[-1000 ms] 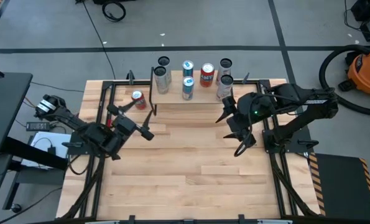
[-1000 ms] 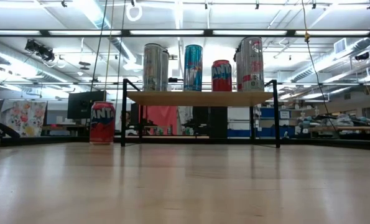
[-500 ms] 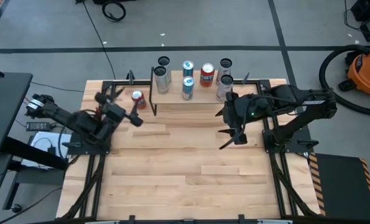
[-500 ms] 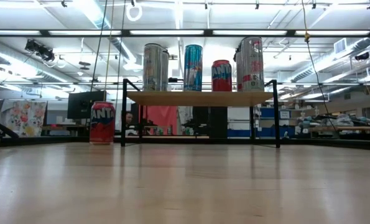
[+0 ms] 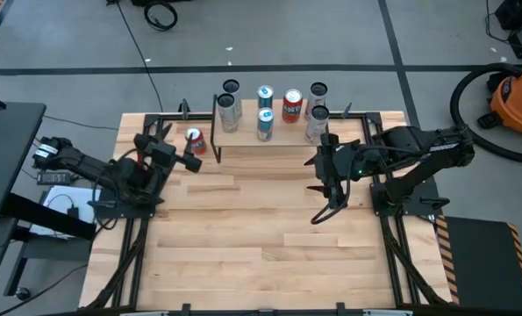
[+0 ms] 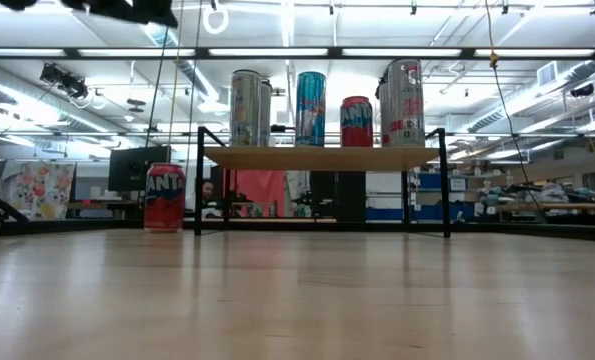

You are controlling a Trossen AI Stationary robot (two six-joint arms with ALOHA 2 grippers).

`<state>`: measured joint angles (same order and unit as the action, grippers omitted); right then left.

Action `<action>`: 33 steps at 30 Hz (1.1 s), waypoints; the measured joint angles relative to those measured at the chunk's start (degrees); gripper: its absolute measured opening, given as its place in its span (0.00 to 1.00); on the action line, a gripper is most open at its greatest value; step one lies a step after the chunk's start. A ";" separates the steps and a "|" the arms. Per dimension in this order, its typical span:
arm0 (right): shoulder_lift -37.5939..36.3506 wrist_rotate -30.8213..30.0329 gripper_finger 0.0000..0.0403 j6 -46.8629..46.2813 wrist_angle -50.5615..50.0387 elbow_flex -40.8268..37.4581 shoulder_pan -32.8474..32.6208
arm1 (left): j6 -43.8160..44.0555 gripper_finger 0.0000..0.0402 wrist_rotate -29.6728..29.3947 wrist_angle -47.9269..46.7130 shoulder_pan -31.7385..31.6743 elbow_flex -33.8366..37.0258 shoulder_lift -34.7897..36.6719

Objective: Place canned beverage on shelf
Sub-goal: Put the red soda can on the shelf aligned with the other red soda can

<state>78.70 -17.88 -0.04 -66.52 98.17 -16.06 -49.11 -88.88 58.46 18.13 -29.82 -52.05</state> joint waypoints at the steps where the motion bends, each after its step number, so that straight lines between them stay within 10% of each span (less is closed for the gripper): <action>1: 0.00 -0.37 0.73 0.00 -0.02 0.00 -0.23 | 1.92 0.78 -0.63 -0.03 -0.45 0.97 0.00; 22: -0.09 -12.60 0.73 -4.90 -1.16 0.00 -1.13 | 33.86 0.78 -0.62 -6.43 -2.71 20.93 -0.07; 33: -0.11 -13.52 0.73 -1.99 -1.16 0.00 -1.10 | 53.12 0.78 14.51 -11.46 -9.21 27.21 -0.07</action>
<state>78.59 -31.40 -2.03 -67.68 98.17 -17.17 4.01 -74.37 47.01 8.92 -2.61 -52.12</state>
